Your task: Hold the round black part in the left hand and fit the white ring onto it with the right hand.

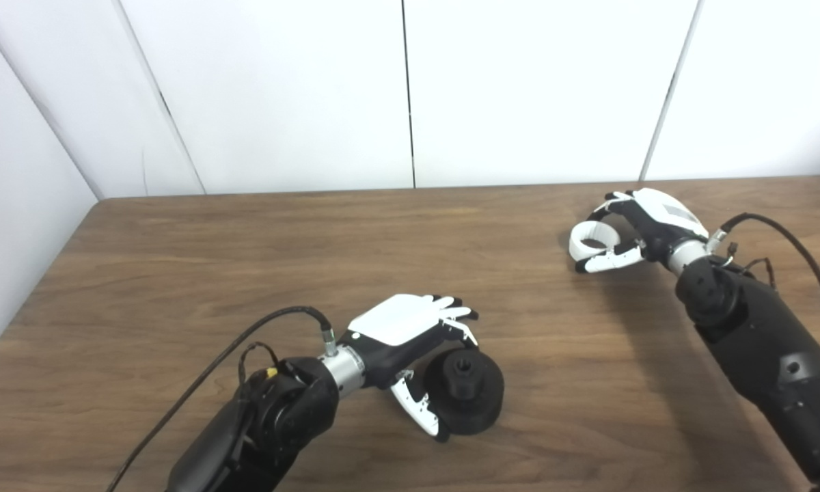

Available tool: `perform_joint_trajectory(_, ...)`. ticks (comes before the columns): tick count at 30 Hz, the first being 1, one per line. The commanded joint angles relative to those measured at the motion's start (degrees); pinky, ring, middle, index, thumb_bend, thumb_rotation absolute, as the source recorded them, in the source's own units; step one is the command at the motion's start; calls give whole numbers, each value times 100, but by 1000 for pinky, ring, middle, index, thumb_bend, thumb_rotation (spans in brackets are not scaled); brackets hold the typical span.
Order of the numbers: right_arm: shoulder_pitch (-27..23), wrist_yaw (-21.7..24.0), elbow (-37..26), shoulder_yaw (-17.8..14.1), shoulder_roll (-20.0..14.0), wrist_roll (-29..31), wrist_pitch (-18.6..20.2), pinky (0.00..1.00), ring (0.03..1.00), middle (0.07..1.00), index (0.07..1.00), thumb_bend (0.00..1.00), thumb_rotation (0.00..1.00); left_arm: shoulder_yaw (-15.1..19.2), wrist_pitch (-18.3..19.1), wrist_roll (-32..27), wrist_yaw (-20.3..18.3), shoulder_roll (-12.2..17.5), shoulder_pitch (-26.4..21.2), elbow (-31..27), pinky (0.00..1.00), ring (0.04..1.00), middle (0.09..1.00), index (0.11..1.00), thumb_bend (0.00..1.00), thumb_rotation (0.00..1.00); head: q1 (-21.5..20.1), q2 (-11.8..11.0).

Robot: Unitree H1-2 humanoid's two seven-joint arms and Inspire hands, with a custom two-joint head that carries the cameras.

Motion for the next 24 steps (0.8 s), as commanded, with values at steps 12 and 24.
perform_joint_trajectory(12, -229, -128, -82, -88, -126, 4, -142, 986, 1000, 943, 702, 729, 321, 34, -63, 96, 13, 96, 14, 102, 1000, 1000, 952, 655, 968, 194, 9, 18)
perform_joint_trajectory(24, -212, -157, -111, -99, -125, 36, -202, 982, 1000, 937, 692, 682, 314, 29, -42, 129, -15, 85, 12, 93, 1000, 1000, 953, 656, 963, 194, 13, 24)
